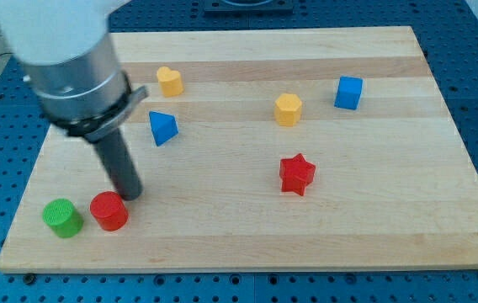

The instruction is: Place red star to the right of the red circle

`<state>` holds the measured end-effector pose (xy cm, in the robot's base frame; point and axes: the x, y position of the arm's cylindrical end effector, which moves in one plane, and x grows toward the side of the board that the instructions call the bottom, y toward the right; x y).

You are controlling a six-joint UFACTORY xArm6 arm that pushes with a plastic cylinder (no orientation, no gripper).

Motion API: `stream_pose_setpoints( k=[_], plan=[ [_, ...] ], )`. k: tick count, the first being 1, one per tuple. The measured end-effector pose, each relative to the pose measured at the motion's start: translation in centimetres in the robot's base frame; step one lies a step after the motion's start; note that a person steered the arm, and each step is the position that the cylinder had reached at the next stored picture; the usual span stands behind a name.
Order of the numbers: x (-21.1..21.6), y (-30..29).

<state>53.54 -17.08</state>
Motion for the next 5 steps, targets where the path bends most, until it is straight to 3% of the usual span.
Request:
stream_pose_setpoints(
  k=[1, 2, 3, 4, 5],
  plan=[
    [0.6, -1.2],
    [-0.4, 1.5],
    [0.2, 13.2],
    [3.3, 22.2],
    [3.6, 29.4]
  ],
)
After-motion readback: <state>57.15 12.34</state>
